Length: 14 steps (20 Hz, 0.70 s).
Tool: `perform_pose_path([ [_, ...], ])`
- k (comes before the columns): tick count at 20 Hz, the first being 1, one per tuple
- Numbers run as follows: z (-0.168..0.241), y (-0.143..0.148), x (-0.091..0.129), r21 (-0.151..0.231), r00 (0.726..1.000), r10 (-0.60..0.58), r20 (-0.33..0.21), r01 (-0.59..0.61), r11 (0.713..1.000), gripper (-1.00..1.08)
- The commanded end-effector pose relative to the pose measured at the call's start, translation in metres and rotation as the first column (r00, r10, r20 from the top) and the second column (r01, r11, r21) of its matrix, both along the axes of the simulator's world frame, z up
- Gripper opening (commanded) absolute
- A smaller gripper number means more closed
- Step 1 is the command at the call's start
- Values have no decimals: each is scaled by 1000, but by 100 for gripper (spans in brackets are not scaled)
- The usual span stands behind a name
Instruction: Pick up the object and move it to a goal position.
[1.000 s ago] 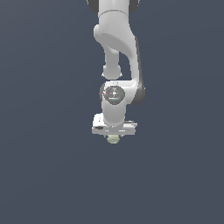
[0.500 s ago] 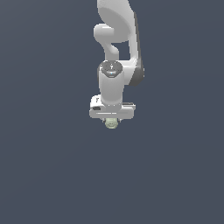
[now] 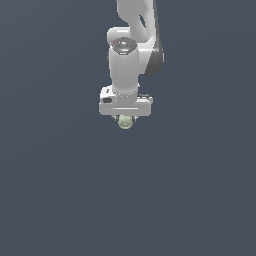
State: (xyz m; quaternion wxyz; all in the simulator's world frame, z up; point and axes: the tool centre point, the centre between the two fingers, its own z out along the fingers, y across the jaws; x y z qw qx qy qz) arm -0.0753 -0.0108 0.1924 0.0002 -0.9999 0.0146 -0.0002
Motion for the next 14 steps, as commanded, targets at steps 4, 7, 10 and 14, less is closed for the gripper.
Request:
perform_pose_path([
  [4,24,-4,-21,0,1000,0,0,0,1000,-100],
  [7,32,-5,-28,0,1000,0,0,0,1000,-100],
  [10,38,-6,-33,0,1000,0,0,0,1000,-100],
  [14,41,-6,-35,0,1000,0,0,0,1000,-100],
])
